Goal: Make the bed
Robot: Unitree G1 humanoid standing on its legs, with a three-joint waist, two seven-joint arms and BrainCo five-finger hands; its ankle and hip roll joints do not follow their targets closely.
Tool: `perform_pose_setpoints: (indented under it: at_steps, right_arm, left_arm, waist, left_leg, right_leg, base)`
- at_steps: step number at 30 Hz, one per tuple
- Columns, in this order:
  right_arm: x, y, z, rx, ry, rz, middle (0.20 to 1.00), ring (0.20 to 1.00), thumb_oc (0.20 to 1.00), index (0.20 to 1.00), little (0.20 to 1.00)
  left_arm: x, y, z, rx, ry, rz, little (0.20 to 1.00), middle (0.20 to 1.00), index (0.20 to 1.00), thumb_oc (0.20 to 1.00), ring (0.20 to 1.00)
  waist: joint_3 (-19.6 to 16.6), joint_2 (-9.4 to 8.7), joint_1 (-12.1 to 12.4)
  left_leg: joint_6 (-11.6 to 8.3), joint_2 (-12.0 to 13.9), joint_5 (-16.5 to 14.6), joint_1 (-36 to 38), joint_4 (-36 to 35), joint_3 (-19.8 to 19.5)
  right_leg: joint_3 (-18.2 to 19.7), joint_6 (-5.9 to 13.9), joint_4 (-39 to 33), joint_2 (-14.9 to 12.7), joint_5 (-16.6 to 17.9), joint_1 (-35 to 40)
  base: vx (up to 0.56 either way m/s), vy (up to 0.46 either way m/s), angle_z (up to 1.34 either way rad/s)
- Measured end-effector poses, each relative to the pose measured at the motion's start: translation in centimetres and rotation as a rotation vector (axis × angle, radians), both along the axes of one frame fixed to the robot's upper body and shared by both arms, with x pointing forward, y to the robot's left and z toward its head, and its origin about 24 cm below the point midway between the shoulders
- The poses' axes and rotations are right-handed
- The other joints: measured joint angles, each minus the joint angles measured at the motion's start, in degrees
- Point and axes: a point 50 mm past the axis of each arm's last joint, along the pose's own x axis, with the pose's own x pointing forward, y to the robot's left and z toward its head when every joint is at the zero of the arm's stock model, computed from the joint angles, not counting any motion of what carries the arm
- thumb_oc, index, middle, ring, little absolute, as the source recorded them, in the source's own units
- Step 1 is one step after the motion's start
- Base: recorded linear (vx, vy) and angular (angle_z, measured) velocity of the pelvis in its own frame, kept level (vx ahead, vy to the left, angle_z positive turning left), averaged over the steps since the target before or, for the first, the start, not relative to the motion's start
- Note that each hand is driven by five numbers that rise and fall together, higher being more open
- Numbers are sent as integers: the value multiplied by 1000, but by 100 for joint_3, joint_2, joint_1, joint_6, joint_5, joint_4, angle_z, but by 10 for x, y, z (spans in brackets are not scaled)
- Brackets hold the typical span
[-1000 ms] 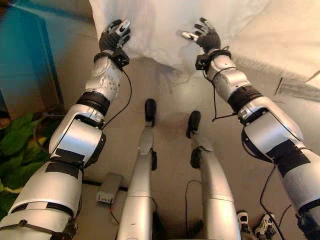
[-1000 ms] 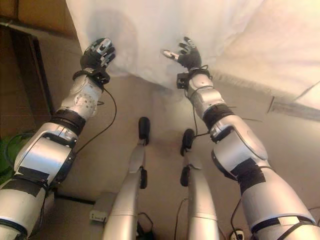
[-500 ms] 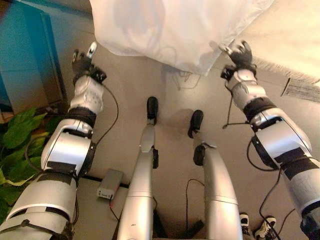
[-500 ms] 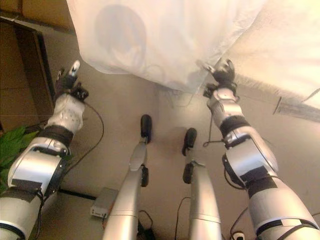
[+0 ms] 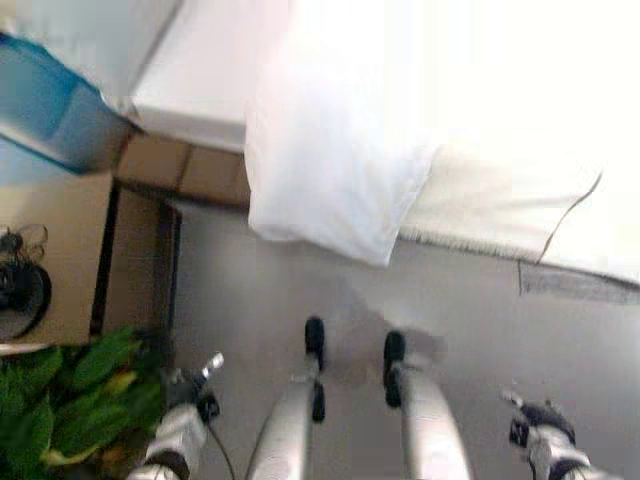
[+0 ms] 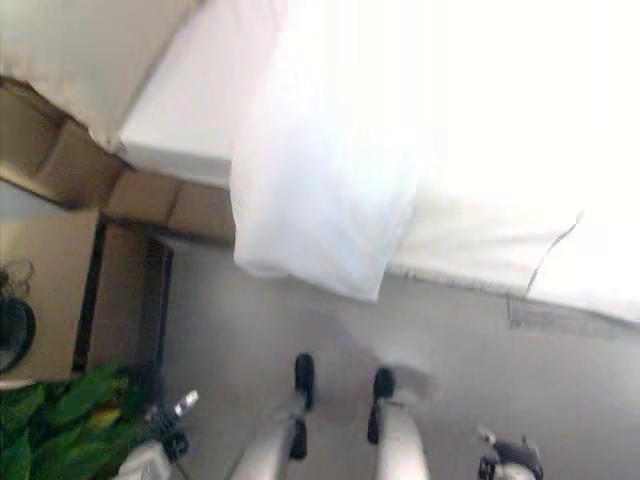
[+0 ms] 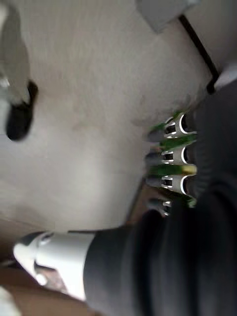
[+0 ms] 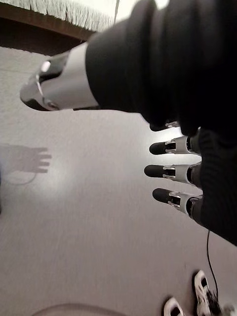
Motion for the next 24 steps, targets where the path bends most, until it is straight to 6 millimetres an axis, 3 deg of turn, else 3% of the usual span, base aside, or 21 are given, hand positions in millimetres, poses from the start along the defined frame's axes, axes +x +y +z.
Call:
perform_pose_setpoints:
  at_steps: [3,5,10,13,17,20,24]
  right_arm:
    - [-3,12,-7,50,20,80,1000,1000,1000,1000,1000]
    - [-7,22,-12,66,55,175,1000,1000,1000,1000,1000]
    - [-18,40,-23,112,133,320,1000,1000,1000,1000,1000]
    - [-40,51,-34,148,229,390,1000,1000,1000,1000,1000]
    - [-54,57,-39,177,295,430,1000,1000,1000,1000,1000]
    - [-59,59,-41,182,329,469,1000,1000,1000,1000,1000]
    - [-65,62,-43,187,377,531,1000,1000,1000,1000,1000]
  left_arm:
    - [-18,-3,-11,38,109,-119,1000,1000,1000,1000,1000]
    - [-37,-11,-23,53,199,-206,1000,1000,1000,1000,1000]
    - [-71,-35,-42,14,344,-352,1000,1000,1000,1000,1000]
    - [-98,-43,-51,-10,441,-411,1000,1000,1000,1000,1000]
    - [-101,-49,-53,18,486,-524,1000,1000,1000,1000,1000]
    - [-93,-49,-51,57,480,-593,1000,1000,1000,1000,1000]
    - [-90,-40,-49,102,494,-624,1000,1000,1000,1000,1000]
  waist:
    - [-209,7,32]
    - [-638,-8,29]
    - [-1174,-173,48]
    - [-1857,-335,55]
    - [-2099,-341,45]
    - [-2147,-323,15]
    - [-2183,-294,22]
  left_leg:
    - [-2,96,64,412,-47,10]
    - [-18,135,58,560,-67,4]
    - [-113,229,-63,1346,-194,9]
    - [-127,280,-151,1621,-336,151]
    - [-67,304,-103,1821,-565,312]
    - [-66,294,-93,1814,-566,311]
    - [-67,297,-92,1880,-591,294]
  right_leg:
    - [11,-26,-227,143,99,463]
    - [-7,-44,-353,208,87,663]
    - [54,-80,-770,318,94,1524]
    - [166,-69,-1052,383,135,1784]
    - [208,-38,-1434,417,348,1997]
    - [189,-3,-1548,411,421,2051]
    - [159,-9,-2001,414,646,2344]
  base:
    - [18,-46,-15]
    - [4,-36,-5]
    - [38,17,-6]
    - [41,59,-19]
    - [15,40,-19]
    - [-5,11,-2]
    - [29,14,3]
